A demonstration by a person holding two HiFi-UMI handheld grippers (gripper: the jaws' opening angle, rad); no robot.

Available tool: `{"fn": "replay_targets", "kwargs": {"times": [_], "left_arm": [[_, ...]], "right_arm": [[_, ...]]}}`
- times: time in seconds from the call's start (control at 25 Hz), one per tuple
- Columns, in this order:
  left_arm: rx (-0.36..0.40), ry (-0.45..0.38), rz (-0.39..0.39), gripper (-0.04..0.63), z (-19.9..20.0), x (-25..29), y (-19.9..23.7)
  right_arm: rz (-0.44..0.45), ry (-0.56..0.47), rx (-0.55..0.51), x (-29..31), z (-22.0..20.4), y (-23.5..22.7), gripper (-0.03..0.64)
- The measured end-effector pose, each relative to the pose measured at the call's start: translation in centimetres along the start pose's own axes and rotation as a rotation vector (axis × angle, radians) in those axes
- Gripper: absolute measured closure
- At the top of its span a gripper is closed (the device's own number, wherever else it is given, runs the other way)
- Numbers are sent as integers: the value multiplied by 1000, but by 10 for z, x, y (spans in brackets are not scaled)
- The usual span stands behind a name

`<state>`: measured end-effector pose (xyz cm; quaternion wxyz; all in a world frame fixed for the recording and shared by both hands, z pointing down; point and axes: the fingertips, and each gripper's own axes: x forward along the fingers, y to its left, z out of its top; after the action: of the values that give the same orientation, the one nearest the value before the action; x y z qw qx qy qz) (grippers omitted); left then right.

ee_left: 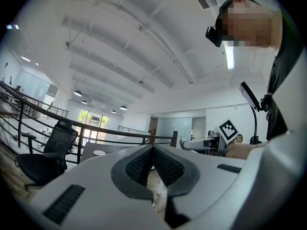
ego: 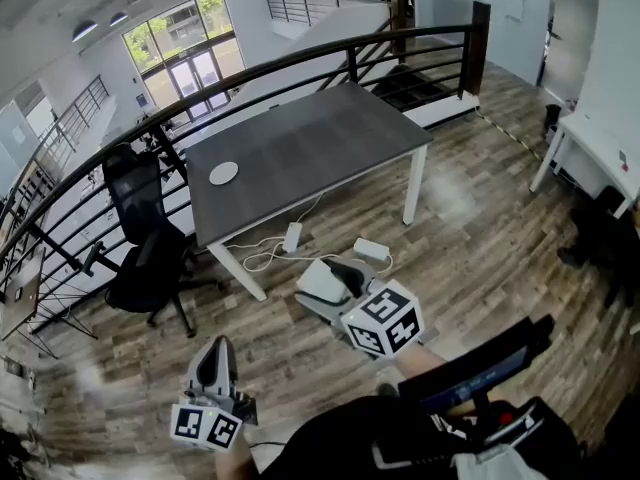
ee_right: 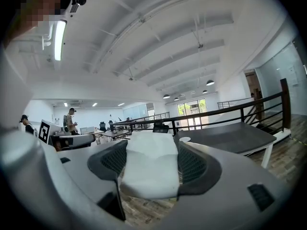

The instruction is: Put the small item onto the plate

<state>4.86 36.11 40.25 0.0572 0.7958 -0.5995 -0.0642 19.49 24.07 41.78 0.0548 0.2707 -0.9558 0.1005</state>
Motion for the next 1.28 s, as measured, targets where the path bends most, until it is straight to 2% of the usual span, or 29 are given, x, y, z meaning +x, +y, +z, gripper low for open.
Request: {"fn": "replay_targets", "kwargs": {"times": [0.76, 1.04, 1.28], "left_arm": [[-21, -16, -105, 592, -3, -27, 33], [-34, 13, -89, 592, -13, -19, 48], [-19, 17, -46, 592, -8, 10, 57]], "right_arm": [[-88, -8, 5, 11, -5, 32, 286], [-58, -5, 3, 35, -1, 31, 285], [-14, -2, 9, 66, 6, 3, 285]]}}
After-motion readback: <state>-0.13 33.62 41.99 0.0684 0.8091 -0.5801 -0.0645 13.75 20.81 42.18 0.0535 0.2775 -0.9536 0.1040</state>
